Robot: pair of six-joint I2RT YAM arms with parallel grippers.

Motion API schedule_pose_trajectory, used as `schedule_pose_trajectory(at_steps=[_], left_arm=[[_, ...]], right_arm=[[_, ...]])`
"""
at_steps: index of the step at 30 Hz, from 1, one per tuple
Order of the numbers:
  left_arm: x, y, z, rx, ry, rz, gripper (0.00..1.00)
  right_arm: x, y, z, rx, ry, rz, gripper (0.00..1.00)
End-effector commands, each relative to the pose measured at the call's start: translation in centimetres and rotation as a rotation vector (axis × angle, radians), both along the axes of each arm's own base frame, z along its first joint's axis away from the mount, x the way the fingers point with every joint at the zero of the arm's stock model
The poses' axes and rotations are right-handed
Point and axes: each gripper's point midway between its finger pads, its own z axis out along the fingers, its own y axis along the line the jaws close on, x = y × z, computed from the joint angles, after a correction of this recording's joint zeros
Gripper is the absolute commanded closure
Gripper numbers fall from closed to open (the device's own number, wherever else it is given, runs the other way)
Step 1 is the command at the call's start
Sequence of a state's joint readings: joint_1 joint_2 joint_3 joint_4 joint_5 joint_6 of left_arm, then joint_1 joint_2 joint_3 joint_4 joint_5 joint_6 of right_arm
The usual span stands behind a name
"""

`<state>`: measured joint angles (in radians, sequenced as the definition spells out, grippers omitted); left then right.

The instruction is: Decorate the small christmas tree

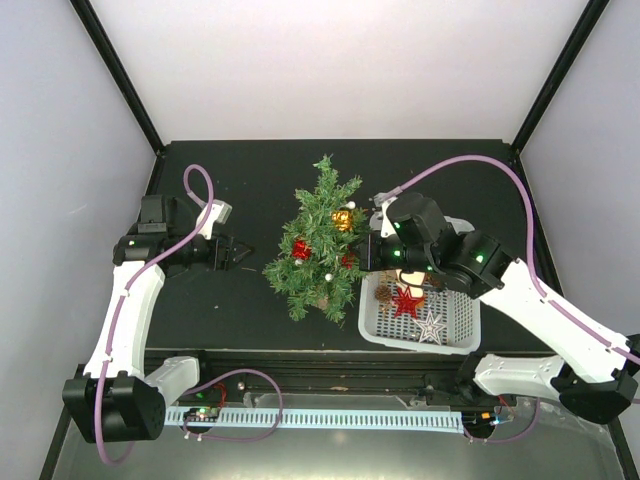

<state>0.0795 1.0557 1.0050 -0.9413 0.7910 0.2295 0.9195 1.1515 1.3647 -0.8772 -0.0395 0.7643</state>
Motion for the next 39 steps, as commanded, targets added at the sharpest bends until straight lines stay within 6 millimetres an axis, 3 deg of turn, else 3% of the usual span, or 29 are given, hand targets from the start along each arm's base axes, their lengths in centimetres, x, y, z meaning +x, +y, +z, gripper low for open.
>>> schedule_pose_trajectory(at_steps=[1, 9, 19, 31, 39], left_arm=[[0.3, 0.1, 0.2, -0.014, -0.008, 0.007, 0.29], [0.3, 0.1, 0.2, -0.016, -0.002, 0.006, 0.29], [0.5, 0.0, 0.0, -0.017, -0.001, 0.007, 0.29], [0.5, 0.1, 0.0, -0.012, -0.006, 0.009, 0.29], [0.6, 0.2, -0.1, -0.011, 0.000, 0.010, 0.29]], right_arm=[[0.2, 0.1, 0.1, -0.003, -0.016, -0.006, 0.99], [0.7, 0.0, 0.2, -0.016, -0.030, -0.022, 0.98], [0.8, 0.0, 1.0, -0.016, -0.050, -0.018, 0.74], [0.6, -1.3, 2.1, 0.003, -0.087, -0.048, 0.61], [0.5, -2.0, 2.8, 0.002, -0.105, -0.065, 0.58]])
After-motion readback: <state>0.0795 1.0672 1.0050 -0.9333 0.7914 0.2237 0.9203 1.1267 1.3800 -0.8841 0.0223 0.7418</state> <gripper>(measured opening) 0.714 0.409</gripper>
